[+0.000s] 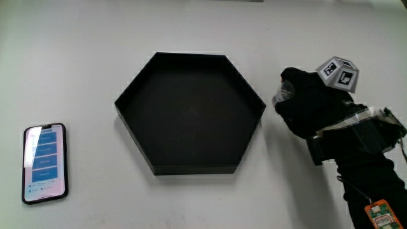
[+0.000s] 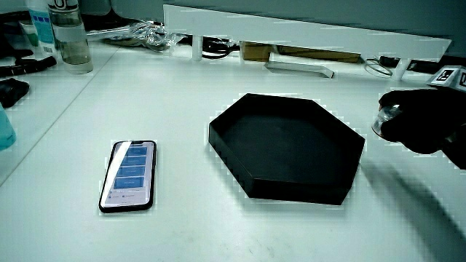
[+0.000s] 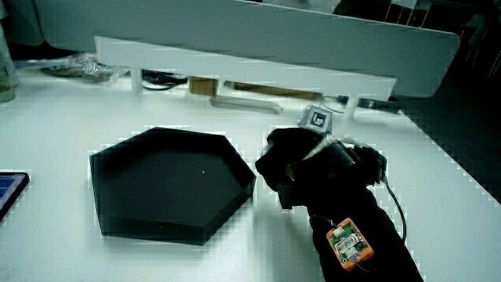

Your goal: Pick paper clip from desk

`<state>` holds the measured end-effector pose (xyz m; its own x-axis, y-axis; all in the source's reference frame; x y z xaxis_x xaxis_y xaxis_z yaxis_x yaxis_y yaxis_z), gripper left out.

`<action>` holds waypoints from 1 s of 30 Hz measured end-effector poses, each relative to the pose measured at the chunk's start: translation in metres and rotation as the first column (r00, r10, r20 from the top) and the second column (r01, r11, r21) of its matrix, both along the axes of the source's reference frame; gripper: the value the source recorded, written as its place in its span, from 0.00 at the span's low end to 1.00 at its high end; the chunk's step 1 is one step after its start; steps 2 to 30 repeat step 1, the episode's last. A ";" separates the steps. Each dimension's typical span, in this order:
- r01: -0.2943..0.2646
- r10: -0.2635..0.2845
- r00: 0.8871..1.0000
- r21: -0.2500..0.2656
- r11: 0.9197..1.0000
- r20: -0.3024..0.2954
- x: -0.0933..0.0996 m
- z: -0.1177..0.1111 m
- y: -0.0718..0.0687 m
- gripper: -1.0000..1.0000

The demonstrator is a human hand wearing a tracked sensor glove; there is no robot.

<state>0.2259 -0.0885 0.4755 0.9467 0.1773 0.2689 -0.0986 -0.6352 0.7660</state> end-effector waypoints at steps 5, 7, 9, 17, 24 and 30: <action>-0.001 0.001 1.000 0.009 1.000 0.001 -0.005 -0.001 0.000 1.00; -0.001 0.001 1.000 0.009 1.000 0.001 -0.005 -0.001 0.000 1.00; -0.001 0.001 1.000 0.009 1.000 0.001 -0.005 -0.001 0.000 1.00; -0.001 0.001 1.000 0.009 1.000 0.001 -0.005 -0.001 0.000 1.00; -0.001 0.001 1.000 0.009 1.000 0.001 -0.005 -0.001 0.000 1.00; -0.001 0.001 1.000 0.009 1.000 0.001 -0.005 -0.001 0.000 1.00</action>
